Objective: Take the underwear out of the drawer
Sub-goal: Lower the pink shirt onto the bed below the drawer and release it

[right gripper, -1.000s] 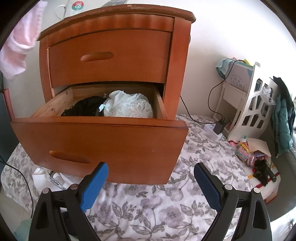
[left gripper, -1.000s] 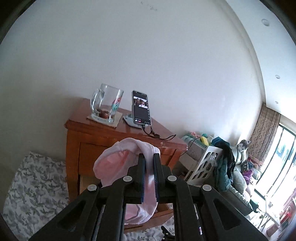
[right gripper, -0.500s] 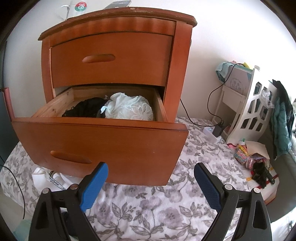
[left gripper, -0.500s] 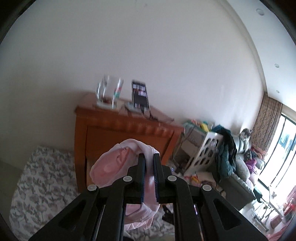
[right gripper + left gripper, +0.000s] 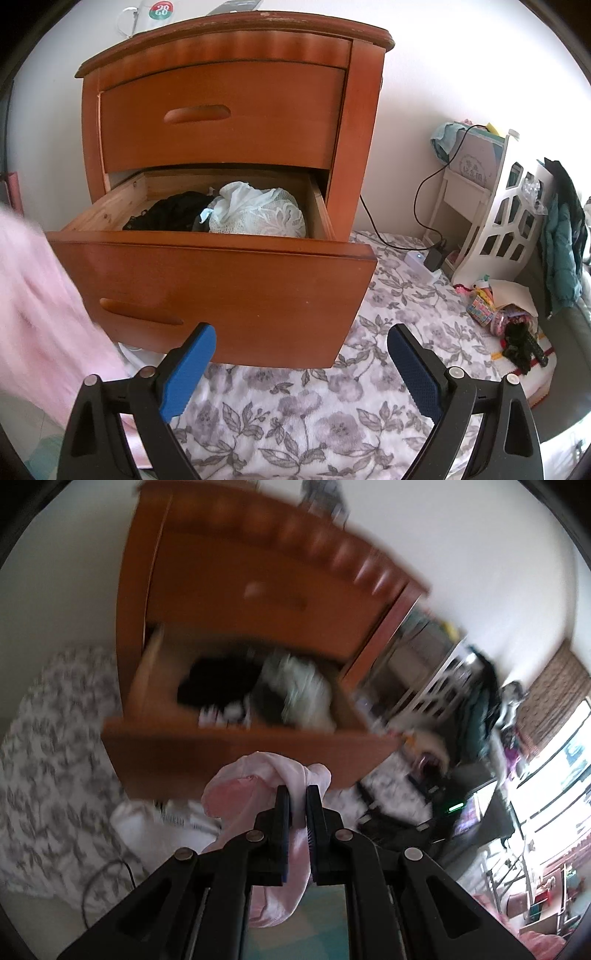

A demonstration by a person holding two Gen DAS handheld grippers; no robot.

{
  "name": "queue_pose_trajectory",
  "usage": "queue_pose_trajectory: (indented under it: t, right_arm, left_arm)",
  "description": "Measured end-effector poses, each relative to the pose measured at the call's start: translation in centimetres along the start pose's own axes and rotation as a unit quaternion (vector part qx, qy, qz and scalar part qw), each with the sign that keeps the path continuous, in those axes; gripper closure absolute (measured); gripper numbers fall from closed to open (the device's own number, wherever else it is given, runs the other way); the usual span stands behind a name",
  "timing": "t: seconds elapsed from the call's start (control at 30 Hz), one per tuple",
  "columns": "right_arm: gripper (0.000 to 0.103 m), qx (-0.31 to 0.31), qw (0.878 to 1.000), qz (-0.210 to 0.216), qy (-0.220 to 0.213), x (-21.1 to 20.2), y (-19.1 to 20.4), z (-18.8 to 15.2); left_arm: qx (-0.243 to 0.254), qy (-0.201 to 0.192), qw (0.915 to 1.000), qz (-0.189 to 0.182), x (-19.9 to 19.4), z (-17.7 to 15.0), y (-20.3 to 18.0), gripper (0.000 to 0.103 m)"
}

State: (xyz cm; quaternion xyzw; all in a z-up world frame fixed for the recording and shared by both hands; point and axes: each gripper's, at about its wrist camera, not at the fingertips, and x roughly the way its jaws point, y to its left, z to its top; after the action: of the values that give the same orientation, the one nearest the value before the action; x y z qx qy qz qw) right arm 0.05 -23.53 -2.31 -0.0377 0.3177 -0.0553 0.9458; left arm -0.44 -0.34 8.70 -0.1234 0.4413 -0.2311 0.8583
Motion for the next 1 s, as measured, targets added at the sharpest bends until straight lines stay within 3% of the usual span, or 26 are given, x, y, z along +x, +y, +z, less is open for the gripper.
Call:
queue_pose_trajectory:
  t: [0.23,0.67,1.0]
  right_arm:
    - [0.007,0.003,1.0,0.002,0.001,0.1,-0.2,0.0]
    - [0.007,0.009,1.0,0.005,0.004,0.2,-0.4,0.0]
    - [0.006,0.014,1.0,0.007,0.006,0.4,-0.6,0.0]
  left_arm:
    - [-0.023,0.063,0.9969,0.04,6.3,-2.6,2.0,0.095]
    - [0.011,0.075,0.9893,0.125,12.5,-3.5,2.1,0.094]
    - [0.028,0.068,0.9774,0.198,14.8,-3.7,2.0,0.094]
